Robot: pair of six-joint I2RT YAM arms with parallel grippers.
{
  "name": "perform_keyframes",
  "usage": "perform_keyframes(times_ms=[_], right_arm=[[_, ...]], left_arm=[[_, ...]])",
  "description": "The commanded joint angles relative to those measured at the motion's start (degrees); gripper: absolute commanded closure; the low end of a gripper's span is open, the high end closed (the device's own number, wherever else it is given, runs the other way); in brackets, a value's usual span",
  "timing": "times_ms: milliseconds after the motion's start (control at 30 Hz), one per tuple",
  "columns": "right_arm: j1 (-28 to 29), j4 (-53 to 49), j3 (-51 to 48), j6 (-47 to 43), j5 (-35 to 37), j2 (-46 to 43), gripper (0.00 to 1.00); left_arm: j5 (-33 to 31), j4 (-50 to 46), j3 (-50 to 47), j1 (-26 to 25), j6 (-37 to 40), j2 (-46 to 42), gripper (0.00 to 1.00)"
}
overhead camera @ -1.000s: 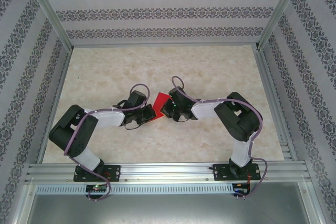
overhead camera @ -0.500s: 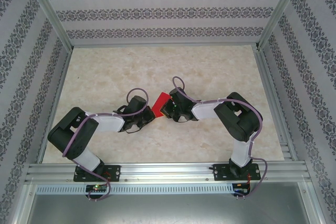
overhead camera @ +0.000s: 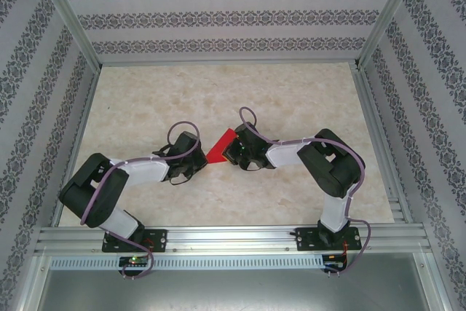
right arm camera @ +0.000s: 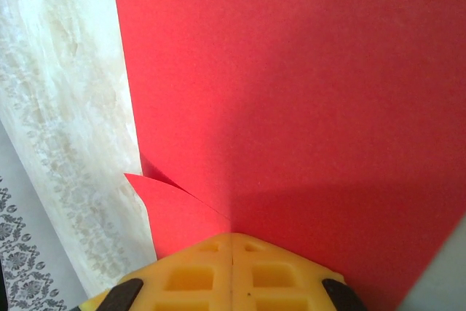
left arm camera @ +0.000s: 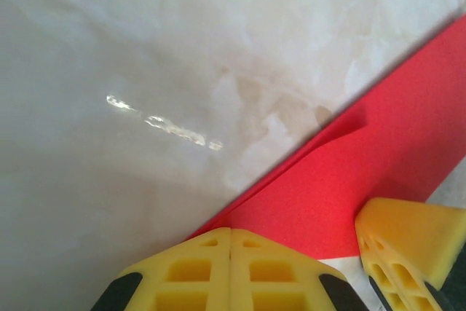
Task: Fold a paper plane with a square sheet of paper (pick it up from the middle)
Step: Third fold the triangle at the center of the table.
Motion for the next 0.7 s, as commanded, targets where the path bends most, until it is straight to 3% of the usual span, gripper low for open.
perform_keyframes(times_ms=[0, 267, 433, 667], right_arm=[[-0.25, -11.15, -2.02, -0.74, 6.23, 0.93, 1.0], [-0.4, -11.76, -1.79, -0.93, 6.16, 1.06, 1.0], [-0.41, -11.65, -1.36, -1.52, 5.82, 0.71, 1.0], [-0.84, -7.48, 0.46, -5.59, 2.45, -0.74, 1.0]], left_arm=[[-5.43, -10.43, -1.21, 2.45, -1.49, -0.32, 1.0], [-6.66, -14.53, -0.37, 4.47, 0.13, -2.49, 1.0], [-4.27, -13.92, 1.88, 5.54, 5.1, -3.9, 1.0], [5.09, -1.81, 0.29, 5.08, 9.54, -7.59, 1.0]])
